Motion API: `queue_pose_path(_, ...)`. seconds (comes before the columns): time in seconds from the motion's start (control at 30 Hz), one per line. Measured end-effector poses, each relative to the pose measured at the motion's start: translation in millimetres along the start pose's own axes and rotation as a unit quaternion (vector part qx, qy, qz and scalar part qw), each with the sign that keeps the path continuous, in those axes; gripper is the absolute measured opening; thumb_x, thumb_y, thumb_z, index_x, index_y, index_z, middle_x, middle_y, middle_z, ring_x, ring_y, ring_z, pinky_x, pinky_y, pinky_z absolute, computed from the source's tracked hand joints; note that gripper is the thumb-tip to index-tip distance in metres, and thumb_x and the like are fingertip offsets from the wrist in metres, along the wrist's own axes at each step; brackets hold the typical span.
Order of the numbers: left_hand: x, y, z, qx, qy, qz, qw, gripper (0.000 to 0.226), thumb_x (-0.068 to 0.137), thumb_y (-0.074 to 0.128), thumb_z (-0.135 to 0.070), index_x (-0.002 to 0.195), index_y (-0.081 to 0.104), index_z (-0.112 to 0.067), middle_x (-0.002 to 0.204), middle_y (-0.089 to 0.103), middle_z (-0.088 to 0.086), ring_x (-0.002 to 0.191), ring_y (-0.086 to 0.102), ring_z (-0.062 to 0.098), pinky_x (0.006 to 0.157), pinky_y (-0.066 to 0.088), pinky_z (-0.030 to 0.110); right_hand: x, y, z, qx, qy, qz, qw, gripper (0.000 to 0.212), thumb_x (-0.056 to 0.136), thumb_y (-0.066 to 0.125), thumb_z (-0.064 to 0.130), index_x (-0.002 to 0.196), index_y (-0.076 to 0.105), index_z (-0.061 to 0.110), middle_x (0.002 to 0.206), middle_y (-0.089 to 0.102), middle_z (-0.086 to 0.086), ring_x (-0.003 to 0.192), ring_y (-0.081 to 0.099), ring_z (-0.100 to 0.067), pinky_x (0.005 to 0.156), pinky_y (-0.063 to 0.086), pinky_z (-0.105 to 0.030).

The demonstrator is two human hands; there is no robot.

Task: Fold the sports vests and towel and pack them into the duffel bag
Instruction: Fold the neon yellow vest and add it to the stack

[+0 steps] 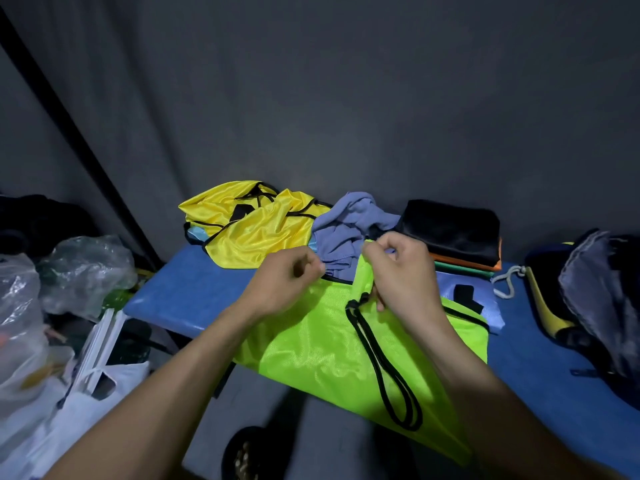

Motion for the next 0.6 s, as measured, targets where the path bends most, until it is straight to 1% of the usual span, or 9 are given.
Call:
queue_pose_path(0.1, -8.3, 9.5, -17.5, -0.250, -0.136, 0.058, 0.957, 0.047, 0.106, 0.042, -0.050, 0.085, 0.064, -0.014, 0.065, 0.062, -0.010, 0.056, 0.057, 0.005, 0.060, 0.044, 0.026, -0.3, 41.8, 12.1, 0.013, -0.009, 0.074, 0.997, 0.021, 0.094, 0.061, 0.023, 0.078, 0.057, 0.010, 0.054, 0.063, -0.009, 0.040, 0.061, -0.022, 0.038, 0.039, -0.017)
queue_pose_path(0.17, -12.5, 16.6, -1.5, -0.300, -0.235, 0.079, 0.921, 0.049, 0.102, 0.026, -0.066, 0.107, 0.060, -0.031, 0.079, 0.064, -0.024, 0.076, 0.058, -0.007, 0.078, 0.044, 0.025, -3.3, 76.0, -2.0, 0.034, 0.031, 0.168, 0.985, 0.014, 0.098, 0.058, 0.028, 0.093, 0.063, 0.016, 0.070, 0.072, -0.008, 0.053, 0.070, -0.024, 0.045, 0.050, -0.026)
queue_pose_path(0.23, -19.2, 19.6, 10.7, -0.262, -0.271, 0.114, 0.919, 0.058, 0.095, 0.029, -0.077, 0.129, 0.053, -0.037, 0.113, 0.061, -0.024, 0.110, 0.053, -0.004, 0.100, 0.038, 0.029, -6.7, 87.9, -21.2, 0.040, 0.057, 0.212, 0.975, 0.013, 0.101, 0.057, 0.031, 0.104, 0.064, 0.021, 0.085, 0.075, -0.005, 0.065, 0.074, -0.025, 0.054, 0.058, -0.034)
queue_pose_path(0.27, -20.8, 21.1, 16.6, -0.221, -0.270, 0.132, 0.928, 0.063, 0.093, 0.038, -0.078, 0.131, 0.058, -0.031, 0.120, 0.062, -0.020, 0.110, 0.055, -0.003, 0.099, 0.040, 0.025, -6.3, 85.0, -27.4, 0.035, 0.056, 0.211, 0.975, 0.014, 0.102, 0.056, 0.030, 0.108, 0.064, 0.020, 0.088, 0.074, -0.004, 0.068, 0.074, -0.024, 0.058, 0.060, -0.036)
queue_pose_path(0.33, -21.1, 21.4, 23.4, -0.140, -0.242, 0.150, 0.948, 0.042, 0.095, 0.057, -0.060, 0.106, 0.072, -0.022, 0.099, 0.073, -0.019, 0.084, 0.065, -0.006, 0.081, 0.047, 0.017, -5.1, 69.0, -32.9, 0.010, 0.034, 0.196, 0.980, 0.013, 0.102, 0.057, 0.024, 0.112, 0.063, 0.020, 0.088, 0.073, 0.002, 0.068, 0.074, -0.018, 0.061, 0.059, -0.036)
queue_pose_path(0.37, -19.0, 23.2, 27.7, -0.134, -0.233, 0.147, 0.952, 0.032, 0.095, 0.065, -0.051, 0.100, 0.074, -0.020, 0.093, 0.077, -0.015, 0.082, 0.071, 0.000, 0.083, 0.052, 0.022, -3.2, 56.9, -32.9, -0.024, 0.006, 0.182, 0.983, 0.012, 0.101, 0.057, 0.022, 0.111, 0.063, 0.021, 0.083, 0.072, 0.006, 0.065, 0.072, -0.012, 0.061, 0.057, -0.033)
queue_pose_path(0.47, -14.1, 25.6, 38.3, -0.153, -0.232, 0.090, 0.956, 0.023, 0.096, 0.071, -0.031, 0.107, 0.075, -0.011, 0.102, 0.079, 0.003, 0.095, 0.075, 0.022, 0.095, 0.057, 0.041, 2.3, 16.7, -29.2, -0.189, -0.118, 0.129, 0.966, 0.014, 0.095, 0.063, 0.021, 0.109, 0.065, 0.022, 0.073, 0.066, 0.014, 0.065, 0.061, -0.003, 0.066, 0.050, -0.031)
queue_pose_path(0.53, -14.1, 25.8, 41.5, -0.142, -0.234, 0.043, 0.961, 0.026, 0.099, 0.066, -0.033, 0.101, 0.074, -0.008, 0.093, 0.077, 0.010, 0.081, 0.073, 0.027, 0.082, 0.057, 0.040, -1.2, -0.5, -33.0, -0.290, -0.179, 0.134, 0.931, 0.023, 0.091, 0.069, 0.026, 0.113, 0.065, 0.021, 0.089, 0.066, 0.012, 0.084, 0.058, -0.011, 0.078, 0.051, -0.038)
queue_pose_path(0.6, -16.6, 24.2, 39.2, -0.124, -0.230, 0.007, 0.965, 0.037, 0.102, 0.059, -0.039, 0.087, 0.065, -0.006, 0.070, 0.059, 0.011, 0.062, 0.053, 0.021, 0.065, 0.044, 0.034, -6.1, -14.3, -43.7, -0.366, -0.193, 0.153, 0.897, 0.029, 0.092, 0.069, 0.036, 0.118, 0.065, 0.024, 0.104, 0.064, 0.010, 0.101, 0.052, -0.018, 0.085, 0.046, -0.040)
Point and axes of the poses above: each hand's wrist, its own x-axis towards the middle knuckle, its own y-axis out of the palm, z = x × y, the point moved 9 cm from there along x, towards the middle knuckle
